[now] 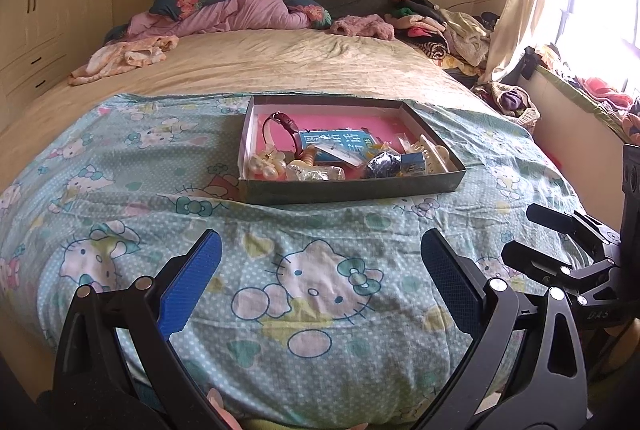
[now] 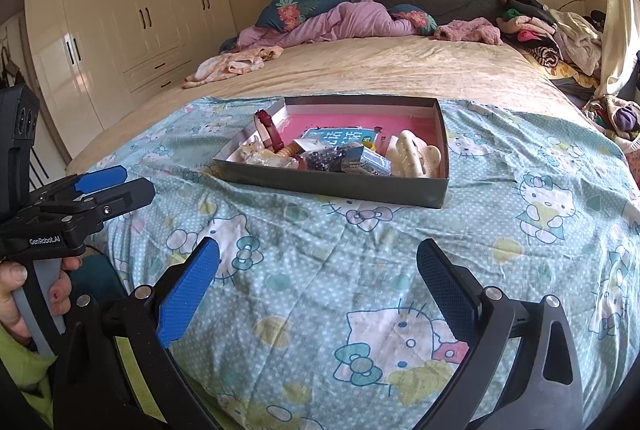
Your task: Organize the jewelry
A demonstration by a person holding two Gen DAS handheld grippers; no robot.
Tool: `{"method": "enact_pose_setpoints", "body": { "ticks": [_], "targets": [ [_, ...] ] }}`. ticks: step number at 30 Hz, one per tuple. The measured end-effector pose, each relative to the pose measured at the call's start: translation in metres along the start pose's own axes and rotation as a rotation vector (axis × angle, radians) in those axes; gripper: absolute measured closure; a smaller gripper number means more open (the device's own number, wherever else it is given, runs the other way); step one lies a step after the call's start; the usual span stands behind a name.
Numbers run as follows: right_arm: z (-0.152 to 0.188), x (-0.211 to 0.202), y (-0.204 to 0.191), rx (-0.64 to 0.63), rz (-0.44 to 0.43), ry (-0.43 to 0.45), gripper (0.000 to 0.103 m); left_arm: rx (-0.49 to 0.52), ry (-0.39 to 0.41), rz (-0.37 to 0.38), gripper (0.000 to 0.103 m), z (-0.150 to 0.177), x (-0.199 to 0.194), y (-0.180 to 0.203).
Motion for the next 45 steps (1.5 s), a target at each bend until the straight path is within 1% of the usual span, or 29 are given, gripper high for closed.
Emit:
{"method": "enact_pose_setpoints", "body": {
  "ticks": [27,35,45],
  "targets": [
    [0.0007,-0.0018,0.0005,0.002,0.001,0.000,0.005,0.005,-0.011,-0.017,0.010,0.0051,-0.0001,-0.0004],
    [0.0004,-0.0026,0.0005,0.000,0.002,0.003,0.005,0.008,-0.006,-0.011,0.010,0.0051,-0.0014,0.0006],
    [0.0004,-0.0023,0.0004,-0.001,0.000,0.000,0.005,0.015,-0.021,-0.010,0.010,0.0064,-0.0011,0.0052]
  ]
}}
Point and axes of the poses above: each gripper's, at about its wrist camera, not at the fingertips, and x roughly the way its jaws point, y to its right, z to its underside, the point moved 9 cm from there along x, roughly the way its jaws point, and after that the axes turned 3 degrees about -z, right-handed, at the moved point
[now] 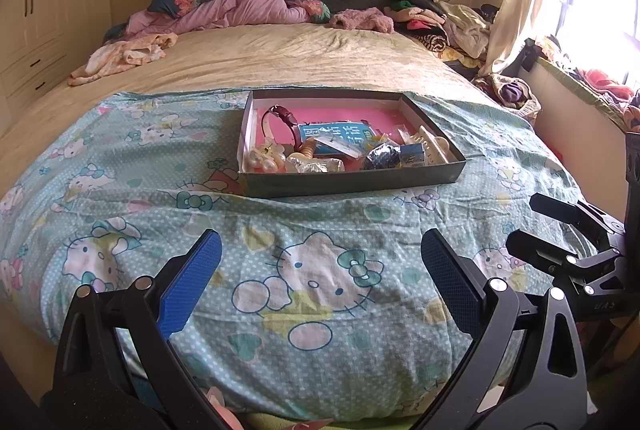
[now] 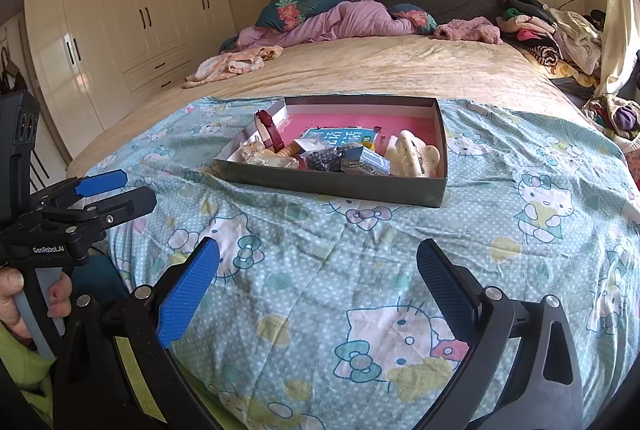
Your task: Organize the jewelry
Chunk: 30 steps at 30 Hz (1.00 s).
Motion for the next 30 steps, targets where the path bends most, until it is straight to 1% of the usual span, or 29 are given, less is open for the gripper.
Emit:
{"method": "enact_pose_setpoints", "body": {
  "ticks": [13,16,19,21,23,25,28,29,30],
  "targets": [
    [0.002,0.003,0.002,0.006,0.003,-0.011,0.005,0.015,-0.023,-0.014,0.010,0.004,0.007,-0.001],
    [0.002,0.003,0.007,0.010,0.015,-0.010,0.005,0.023,-0.031,-0.015,0.010,0.005,0.010,-0.001],
    [0.003,0.003,0.019,0.028,0.034,-0.011,0.005,0.018,-0.059,-0.018,0.010,0.008,0.016,-0.005],
    [0.005,0.005,0.034,0.049,0.061,-0.015,0.005,0.001,-0.070,-0.025,0.010,0.008,0.021,-0.012],
    [0.006,0.008,0.054,0.068,0.107,-0.021,0.005,-0.018,-0.079,-0.043,0.010,0.007,0.027,-0.024],
    [0.008,0.010,0.083,0.118,0.152,-0.027,0.005,-0.051,-0.089,-0.071,0.010,0.005,0.034,-0.043],
    [0.008,0.012,0.135,0.195,0.236,-0.031,0.005,-0.119,-0.117,-0.163,0.010,-0.001,0.054,-0.093],
    [0.008,0.014,0.156,0.218,0.271,-0.041,0.005,-0.143,-0.136,-0.191,0.010,-0.001,0.063,-0.113],
    [0.009,0.014,0.177,0.244,0.300,-0.048,0.005,-0.178,-0.156,-0.234,0.010,-0.002,0.073,-0.138]
  ]
}}
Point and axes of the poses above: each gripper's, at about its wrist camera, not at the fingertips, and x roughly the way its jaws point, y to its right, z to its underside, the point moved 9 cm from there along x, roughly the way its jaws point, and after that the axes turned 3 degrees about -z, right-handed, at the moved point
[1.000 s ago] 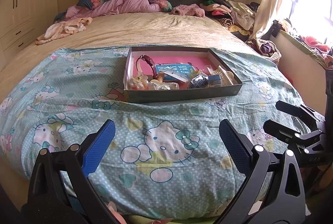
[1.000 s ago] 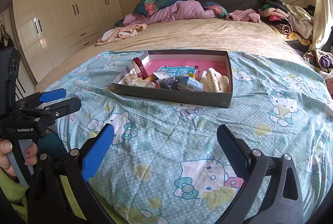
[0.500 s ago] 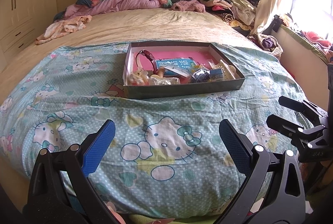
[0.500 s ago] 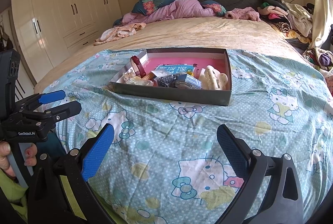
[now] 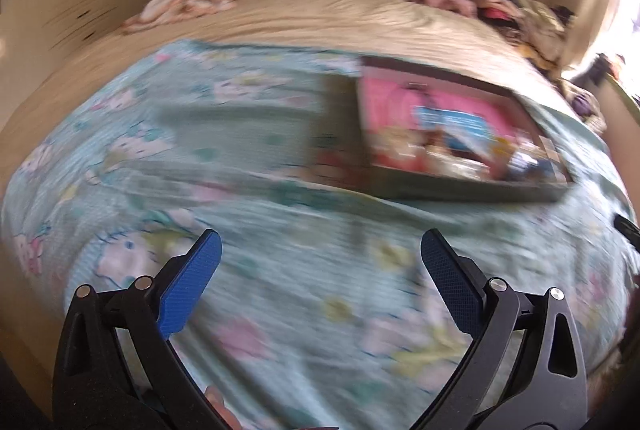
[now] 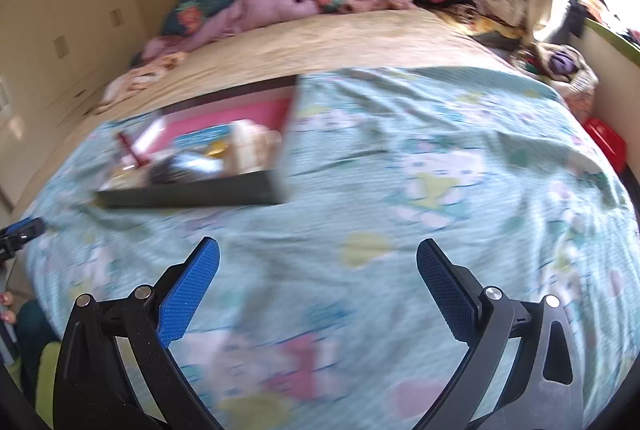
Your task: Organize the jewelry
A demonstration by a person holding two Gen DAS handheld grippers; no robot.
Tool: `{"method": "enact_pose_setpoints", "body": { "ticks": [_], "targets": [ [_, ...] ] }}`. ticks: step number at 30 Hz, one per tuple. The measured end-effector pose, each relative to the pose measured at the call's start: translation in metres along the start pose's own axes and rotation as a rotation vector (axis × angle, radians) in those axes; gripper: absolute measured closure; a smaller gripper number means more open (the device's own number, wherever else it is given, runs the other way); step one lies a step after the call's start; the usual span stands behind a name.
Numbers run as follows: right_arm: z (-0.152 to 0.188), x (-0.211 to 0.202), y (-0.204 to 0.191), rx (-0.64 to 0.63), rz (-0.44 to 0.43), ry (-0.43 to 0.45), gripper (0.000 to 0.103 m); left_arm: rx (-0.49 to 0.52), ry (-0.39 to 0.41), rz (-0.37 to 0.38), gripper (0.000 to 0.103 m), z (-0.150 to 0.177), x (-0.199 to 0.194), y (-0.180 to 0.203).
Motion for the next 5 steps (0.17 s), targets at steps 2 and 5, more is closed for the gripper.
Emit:
{"method": "enact_pose_setpoints", "body": {
  "ticks": [2,5],
  "targets": [
    [-0.012,0.011,0.039,0.047,0.077,0.001,0.005,-0.057,-0.056,-0.061,0.010,-0.010,0.027,-0.035],
    [-0.026,0.034,0.097,0.090,0.193,-0.018,0.005,-0.128,-0.086,-0.138,0.010,-0.027,0.063,-0.084]
  ]
}}
Point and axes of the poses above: each gripper's, at about its wrist camera, not at the fingertips, and x roughly the way its jaws point, y to its right, z to its underside, the point moved 9 cm from there along x, roughly the way its jaws point, and after that the axes turned 3 degrees about -z, right-handed, at the moved point
